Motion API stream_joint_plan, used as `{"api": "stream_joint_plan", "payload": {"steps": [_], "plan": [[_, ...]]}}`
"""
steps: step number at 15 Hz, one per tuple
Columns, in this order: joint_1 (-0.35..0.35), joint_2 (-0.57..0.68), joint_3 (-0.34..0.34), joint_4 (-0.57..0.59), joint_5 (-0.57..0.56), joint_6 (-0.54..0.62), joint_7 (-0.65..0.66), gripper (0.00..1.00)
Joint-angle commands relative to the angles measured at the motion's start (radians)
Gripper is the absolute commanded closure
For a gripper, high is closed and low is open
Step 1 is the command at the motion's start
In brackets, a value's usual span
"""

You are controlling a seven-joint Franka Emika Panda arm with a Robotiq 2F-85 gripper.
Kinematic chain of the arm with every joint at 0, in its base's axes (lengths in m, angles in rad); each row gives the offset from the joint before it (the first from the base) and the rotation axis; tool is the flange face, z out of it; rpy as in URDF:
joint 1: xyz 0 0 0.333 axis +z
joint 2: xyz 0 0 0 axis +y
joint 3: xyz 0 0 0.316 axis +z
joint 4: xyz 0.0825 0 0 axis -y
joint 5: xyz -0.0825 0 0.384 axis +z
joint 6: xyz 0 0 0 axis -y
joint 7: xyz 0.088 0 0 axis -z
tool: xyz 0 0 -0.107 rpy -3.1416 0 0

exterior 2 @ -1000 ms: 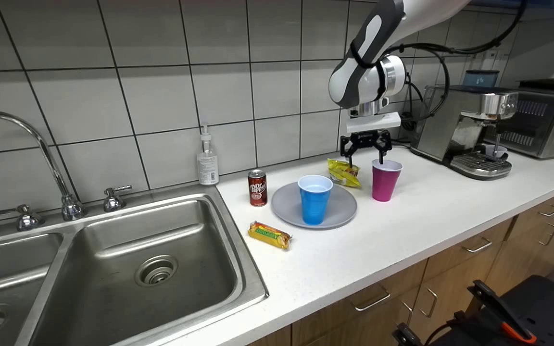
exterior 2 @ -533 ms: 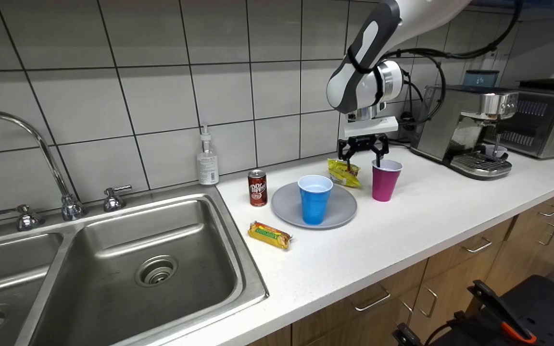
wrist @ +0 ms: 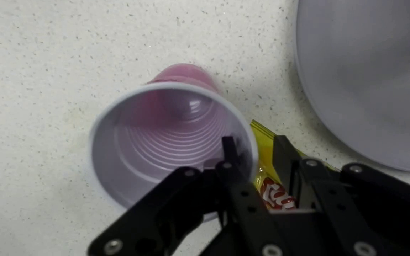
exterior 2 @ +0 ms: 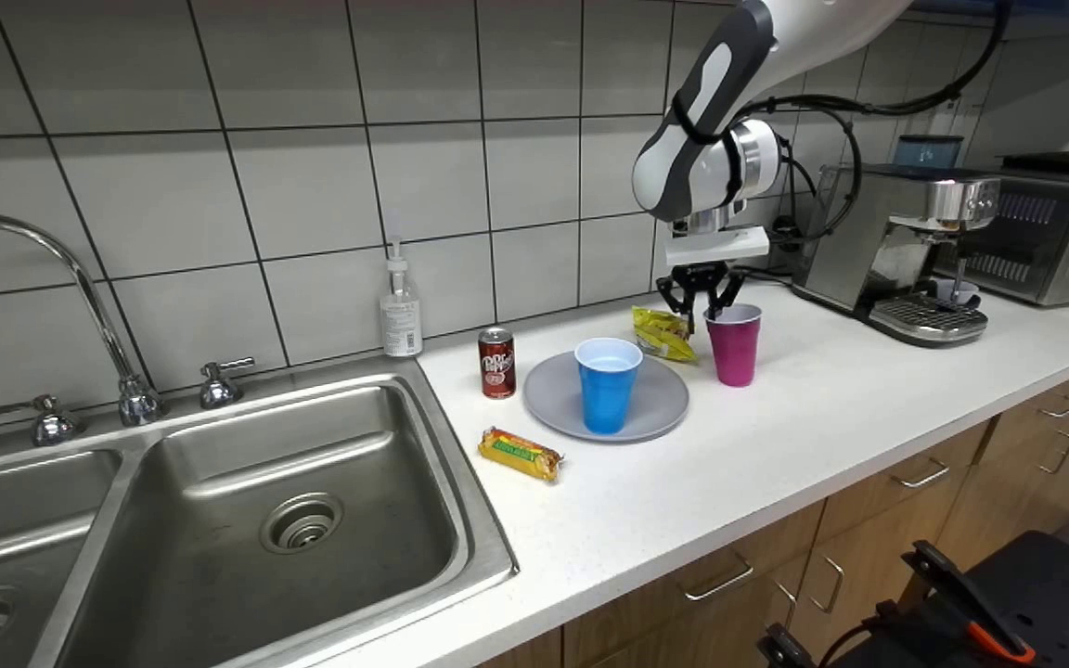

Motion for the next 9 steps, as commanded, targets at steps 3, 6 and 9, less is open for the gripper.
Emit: {"api": "stream_joint_plan", "payload": {"steps": [3,6,9], "plan": [[0.001,-0.010,-0.007,-0.016,0.003,0.020,-0.006,1.00],[-0.008,-0.032,-0.006,-0.019,0.008,0.002,-0.029,0.99],[-0.013,-0.058,-0.002,-0.026,0.010,0.000,-0.054,0.99]]}}
